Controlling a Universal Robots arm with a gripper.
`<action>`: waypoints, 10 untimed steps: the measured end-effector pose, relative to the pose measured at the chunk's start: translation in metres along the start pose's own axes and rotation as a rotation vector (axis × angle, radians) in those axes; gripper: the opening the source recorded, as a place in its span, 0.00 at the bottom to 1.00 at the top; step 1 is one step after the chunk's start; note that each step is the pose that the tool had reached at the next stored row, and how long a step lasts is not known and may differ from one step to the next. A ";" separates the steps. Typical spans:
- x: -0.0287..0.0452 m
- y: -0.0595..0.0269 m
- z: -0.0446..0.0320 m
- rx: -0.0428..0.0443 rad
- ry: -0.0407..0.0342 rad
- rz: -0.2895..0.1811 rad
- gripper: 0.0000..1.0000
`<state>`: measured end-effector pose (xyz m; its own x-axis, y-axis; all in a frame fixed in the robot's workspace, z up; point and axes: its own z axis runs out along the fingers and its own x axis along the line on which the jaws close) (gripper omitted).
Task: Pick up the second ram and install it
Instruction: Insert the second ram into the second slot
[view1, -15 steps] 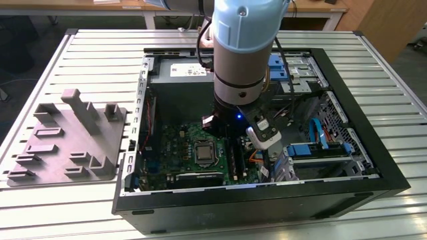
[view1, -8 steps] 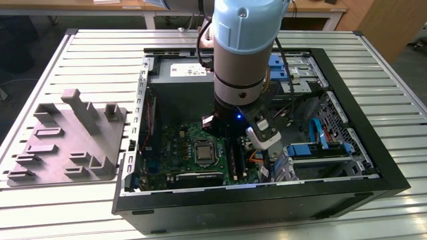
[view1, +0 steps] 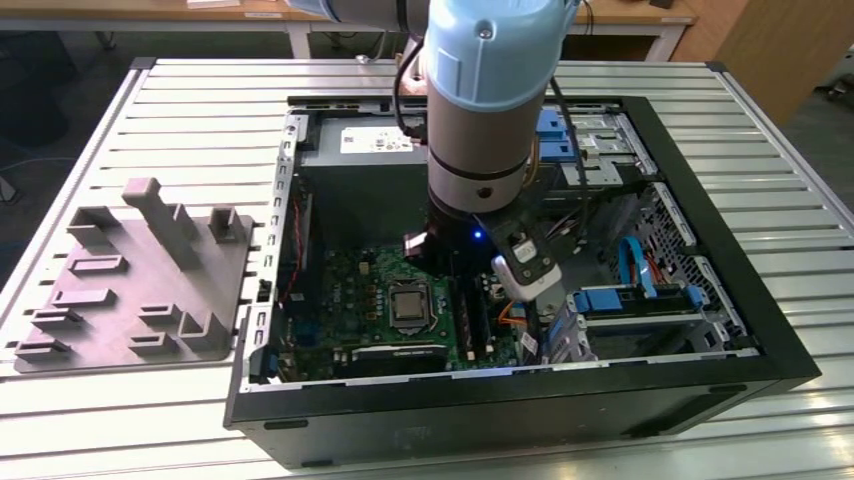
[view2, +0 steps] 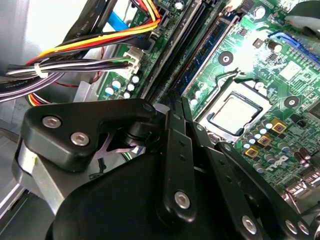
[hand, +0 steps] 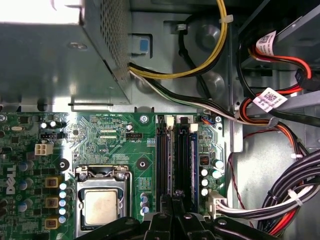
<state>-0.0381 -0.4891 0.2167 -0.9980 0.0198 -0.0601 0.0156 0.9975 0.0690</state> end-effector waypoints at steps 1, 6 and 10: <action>0.0000 0.0000 0.0004 -0.0002 -0.0001 0.000 0.12; 0.0001 -0.0001 0.0017 0.0001 0.0000 0.000 0.12; 0.0002 -0.0002 0.0021 0.0002 0.0001 0.000 0.12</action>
<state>-0.0381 -0.4892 0.2145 -0.9980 0.0198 -0.0600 0.0156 0.9975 0.0687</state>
